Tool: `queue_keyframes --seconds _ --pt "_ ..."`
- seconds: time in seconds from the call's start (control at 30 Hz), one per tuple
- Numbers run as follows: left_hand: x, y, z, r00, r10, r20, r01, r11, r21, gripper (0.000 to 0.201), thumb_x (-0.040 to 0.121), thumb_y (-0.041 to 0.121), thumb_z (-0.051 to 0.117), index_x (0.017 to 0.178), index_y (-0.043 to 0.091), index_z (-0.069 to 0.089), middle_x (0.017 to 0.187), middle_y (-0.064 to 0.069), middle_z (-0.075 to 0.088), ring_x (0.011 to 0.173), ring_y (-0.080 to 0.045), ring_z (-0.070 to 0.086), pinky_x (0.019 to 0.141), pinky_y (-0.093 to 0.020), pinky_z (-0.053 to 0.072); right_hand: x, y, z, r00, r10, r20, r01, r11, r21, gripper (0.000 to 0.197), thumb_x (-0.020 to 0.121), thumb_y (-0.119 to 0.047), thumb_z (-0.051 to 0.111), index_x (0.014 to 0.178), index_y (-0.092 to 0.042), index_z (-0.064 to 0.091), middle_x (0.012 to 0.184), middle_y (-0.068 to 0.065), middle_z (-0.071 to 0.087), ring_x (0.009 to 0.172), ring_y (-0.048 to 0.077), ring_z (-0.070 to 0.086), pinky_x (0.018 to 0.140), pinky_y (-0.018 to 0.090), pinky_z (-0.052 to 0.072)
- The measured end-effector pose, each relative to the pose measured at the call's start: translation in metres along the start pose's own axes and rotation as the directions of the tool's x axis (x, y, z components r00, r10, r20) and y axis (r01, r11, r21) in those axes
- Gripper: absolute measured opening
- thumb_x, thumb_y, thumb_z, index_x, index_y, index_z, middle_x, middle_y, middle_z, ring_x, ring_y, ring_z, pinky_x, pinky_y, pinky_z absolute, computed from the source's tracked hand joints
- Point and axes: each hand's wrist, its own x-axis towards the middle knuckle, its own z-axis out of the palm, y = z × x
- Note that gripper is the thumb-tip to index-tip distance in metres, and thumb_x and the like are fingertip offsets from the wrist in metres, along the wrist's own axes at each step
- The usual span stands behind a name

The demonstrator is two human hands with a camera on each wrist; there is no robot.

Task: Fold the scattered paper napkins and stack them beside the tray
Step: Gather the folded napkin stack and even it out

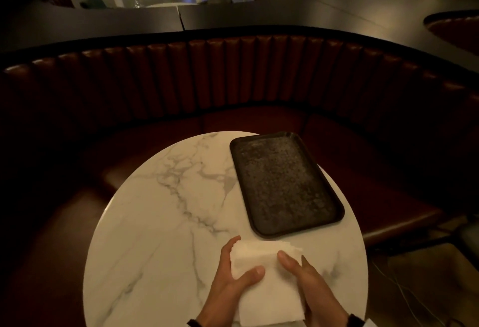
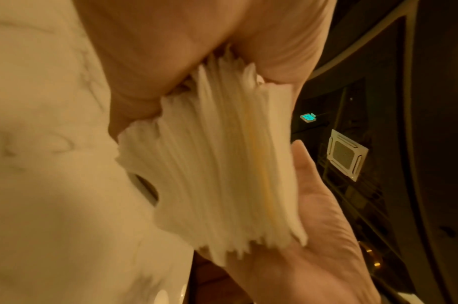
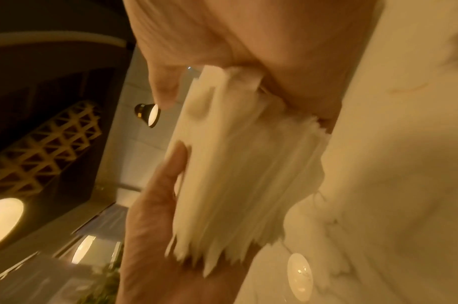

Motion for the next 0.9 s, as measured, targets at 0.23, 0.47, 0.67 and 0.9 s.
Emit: queue_keyframes --seconds 0.23,0.47,0.67,0.9 --pt "0.026 0.000 0.010 0.999 -0.052 0.004 0.051 0.998 0.026 0.075 0.064 0.038 0.088 0.127 0.028 0.048 0.120 -0.007 0.067 0.109 -0.022 0.066 0.093 -0.042 0.055 0.007 -0.015 -0.009 0.998 -0.023 0.057 0.023 1.000 -0.005 0.049 0.070 -0.017 0.077 0.117 -0.009 0.064 0.107 0.019 0.072 0.100 0.036 0.068 0.088 0.046 0.054" --pt "0.117 0.032 0.033 0.993 -0.062 -0.098 0.063 0.998 0.008 0.030 0.098 0.028 0.054 0.126 0.022 0.049 0.118 -0.005 0.064 0.102 -0.019 0.065 0.084 -0.034 0.058 0.094 -0.067 -0.037 0.996 0.004 -0.086 -0.011 0.997 -0.073 0.031 0.085 -0.014 0.058 0.111 0.000 0.066 0.101 0.017 0.069 0.087 0.027 0.064 0.076 0.036 0.050" --pt "0.195 0.018 0.038 0.959 -0.192 -0.207 0.209 0.976 0.064 0.044 0.092 0.035 0.062 0.131 0.019 0.049 0.127 -0.009 0.063 0.111 -0.026 0.064 0.100 -0.048 0.051 0.175 -0.088 -0.049 0.988 0.082 -0.127 -0.110 0.966 -0.235 0.013 0.087 -0.012 0.053 0.077 -0.009 0.061 0.075 0.008 0.059 0.071 0.022 0.056 0.069 0.031 0.043" --pt "0.222 0.006 0.048 0.900 -0.223 -0.375 0.286 0.951 0.120 0.055 0.097 0.026 0.056 0.143 0.015 0.028 0.128 -0.006 0.054 0.109 -0.023 0.057 0.096 -0.038 0.048 0.224 -0.091 -0.048 0.984 0.046 -0.170 -0.131 0.840 -0.527 0.011 0.079 -0.021 0.054 0.083 -0.013 0.062 0.090 0.008 0.066 0.087 0.028 0.061 0.081 0.039 0.050"
